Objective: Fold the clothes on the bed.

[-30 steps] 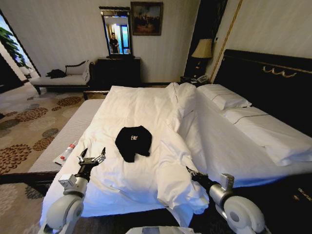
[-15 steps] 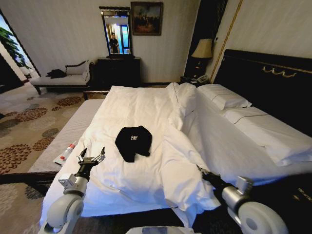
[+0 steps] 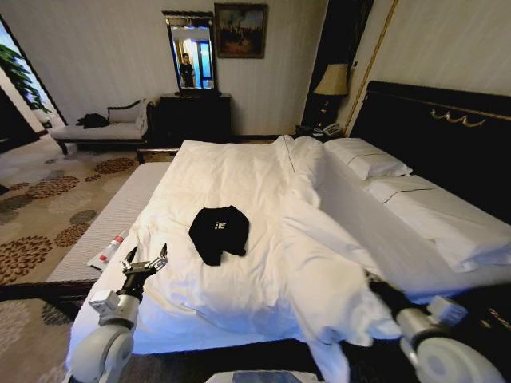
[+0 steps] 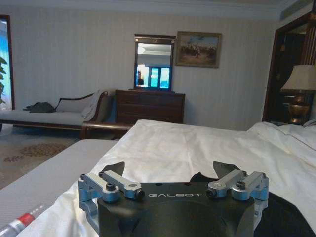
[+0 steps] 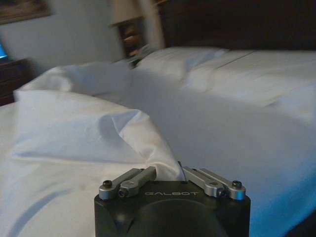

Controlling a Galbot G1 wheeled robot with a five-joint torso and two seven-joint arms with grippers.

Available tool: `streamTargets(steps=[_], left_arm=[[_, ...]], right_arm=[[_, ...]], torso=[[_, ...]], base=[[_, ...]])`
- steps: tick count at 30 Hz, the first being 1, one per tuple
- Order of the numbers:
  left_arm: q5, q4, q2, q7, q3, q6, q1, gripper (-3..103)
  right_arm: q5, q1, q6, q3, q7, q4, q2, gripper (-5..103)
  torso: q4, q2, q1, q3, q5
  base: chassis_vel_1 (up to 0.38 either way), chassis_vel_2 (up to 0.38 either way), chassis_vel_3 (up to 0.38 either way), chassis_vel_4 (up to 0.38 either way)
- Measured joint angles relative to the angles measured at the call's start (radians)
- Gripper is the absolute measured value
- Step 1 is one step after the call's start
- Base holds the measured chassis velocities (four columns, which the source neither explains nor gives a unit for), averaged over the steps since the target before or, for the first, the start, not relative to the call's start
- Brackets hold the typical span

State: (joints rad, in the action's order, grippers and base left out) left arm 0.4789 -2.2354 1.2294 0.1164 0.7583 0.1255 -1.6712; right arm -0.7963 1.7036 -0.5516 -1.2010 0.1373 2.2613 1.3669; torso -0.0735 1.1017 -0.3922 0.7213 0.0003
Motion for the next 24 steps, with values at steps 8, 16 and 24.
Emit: streamTargets(steps=[8, 16, 24], left_arm=[[0.003, -0.005, -0.013, 0.012, -0.008, 0.003, 0.011, 100], [0.001, -0.004, -0.024, 0.018, -0.015, 0.008, 0.014, 100], [0.001, -0.002, -0.024, 0.02, -0.014, 0.01, 0.015, 100]], right_arm=[[0.0, -0.018, 0.043, -0.169, -0.013, -0.143, -0.014, 2], [0.126, -0.048, 0.119, -0.248, -0.027, -0.312, -0.035, 2], [0.205, -0.074, 0.16, -0.285, -0.03, -0.431, -0.055, 2]], torso=[[-0.0001, 0.0, 0.0, 0.0, -0.0001], [0.0001, 0.0, 0.0, 0.0, 0.0], [0.0001, 0.0, 0.0, 0.0, 0.0]], base=[[0.0, 0.0, 0.0, 0.0], [0.0, 0.0, 0.0, 0.0], [0.0, 0.0, 0.0, 0.0]])
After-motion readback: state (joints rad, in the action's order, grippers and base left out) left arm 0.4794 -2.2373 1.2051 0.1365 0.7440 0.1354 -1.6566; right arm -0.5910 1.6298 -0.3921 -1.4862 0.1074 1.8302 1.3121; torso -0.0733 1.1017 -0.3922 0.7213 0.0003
